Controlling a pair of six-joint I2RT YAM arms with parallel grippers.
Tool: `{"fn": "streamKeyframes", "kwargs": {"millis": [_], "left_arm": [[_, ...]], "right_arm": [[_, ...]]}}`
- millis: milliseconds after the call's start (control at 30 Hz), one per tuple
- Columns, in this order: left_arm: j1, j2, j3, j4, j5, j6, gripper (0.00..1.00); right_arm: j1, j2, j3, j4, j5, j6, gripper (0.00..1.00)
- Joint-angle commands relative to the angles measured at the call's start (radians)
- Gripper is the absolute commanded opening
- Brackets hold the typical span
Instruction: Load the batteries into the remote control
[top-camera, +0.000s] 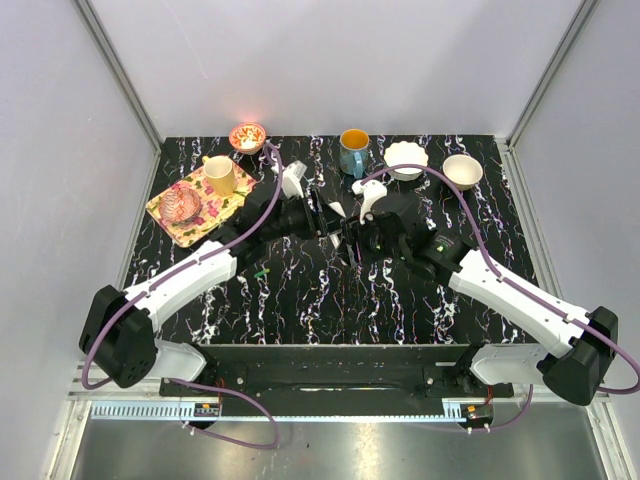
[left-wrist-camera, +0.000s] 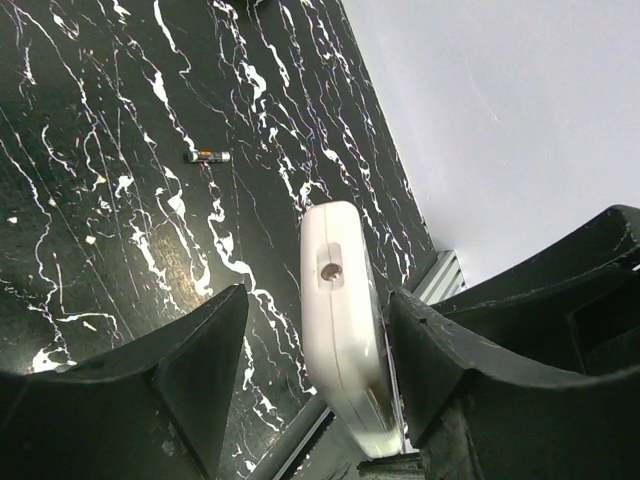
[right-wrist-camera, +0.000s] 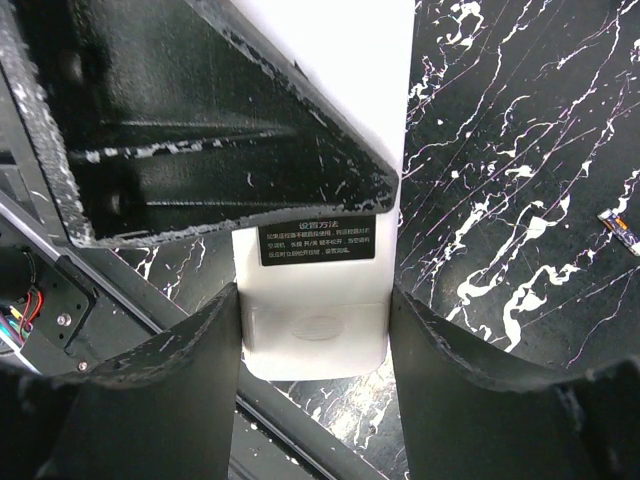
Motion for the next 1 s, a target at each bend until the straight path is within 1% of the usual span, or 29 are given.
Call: {"fn": "streamKeyframes", "kwargs": {"millis": [0, 33, 233, 433, 467, 533, 567, 600, 667, 700, 733, 767, 800, 833, 933, 967], "left_arm": [[-0.015, 0.004, 0.033, 0.062, 0.034, -0.009, 0.61], [-0.017, 0.003, 0.03, 0.065, 0.034, -0.012, 0.58], [-0.02, 0.003, 0.013, 0.084, 0.039, -0.02, 0.47], [-0.021, 0.006, -0.007, 0.122, 0.065, -0.03, 0.26], [-0.021, 0.004, -0.01, 0.13, 0.066, -0.038, 0.21], [-0.021, 0.004, -0.025, 0.159, 0.076, -0.046, 0.13], [-0.021, 0.004, -0.03, 0.165, 0.086, -0.053, 0.03], [-0.021, 0.004, -0.035, 0.174, 0.088, -0.056, 0.0], [-0.023, 0.003, -0.054, 0.206, 0.1, -0.07, 0.0], [-0.021, -0.003, -0.062, 0.222, 0.105, -0.075, 0.0], [-0.02, -0.009, -0.082, 0.249, 0.105, -0.081, 0.0], [-0.018, -0.016, -0.094, 0.26, 0.091, -0.089, 0.0], [-0.017, -0.035, -0.105, 0.271, 0.08, -0.09, 0.0], [-0.014, -0.046, -0.129, 0.286, 0.067, -0.093, 0.0], [0.005, -0.101, -0.189, 0.332, 0.013, -0.107, 0.0], [0.016, -0.115, -0.206, 0.347, -0.016, -0.119, 0.0]], "right_arm": [[0.01, -0.006, 0.047, 0.007, 0.01, -0.023, 0.0], [0.012, -0.008, 0.047, 0.009, 0.01, -0.024, 0.0], [0.01, -0.006, 0.045, 0.007, 0.012, -0.023, 0.0], [0.01, -0.008, 0.044, 0.004, 0.012, -0.021, 0.0], [0.012, -0.008, 0.045, 0.004, 0.012, -0.023, 0.0], [0.01, -0.006, 0.047, 0.002, 0.012, -0.024, 0.0], [0.01, -0.008, 0.048, 0.001, 0.015, -0.024, 0.0], [0.01, -0.006, 0.048, -0.002, 0.018, -0.026, 0.0], [0.01, -0.009, 0.05, -0.004, 0.023, -0.024, 0.0], [0.01, -0.009, 0.051, -0.007, 0.03, -0.023, 0.07], [0.012, -0.014, 0.056, -0.01, 0.036, -0.018, 0.27], [0.012, -0.02, 0.057, -0.011, 0.044, -0.017, 0.41], [0.01, -0.028, 0.06, -0.014, 0.05, -0.011, 0.69], [0.012, -0.046, 0.07, -0.021, 0.058, -0.002, 0.76], [0.01, -0.093, 0.082, -0.025, 0.076, 0.025, 0.93], [0.01, -0.104, 0.082, -0.025, 0.07, 0.034, 0.95]]}}
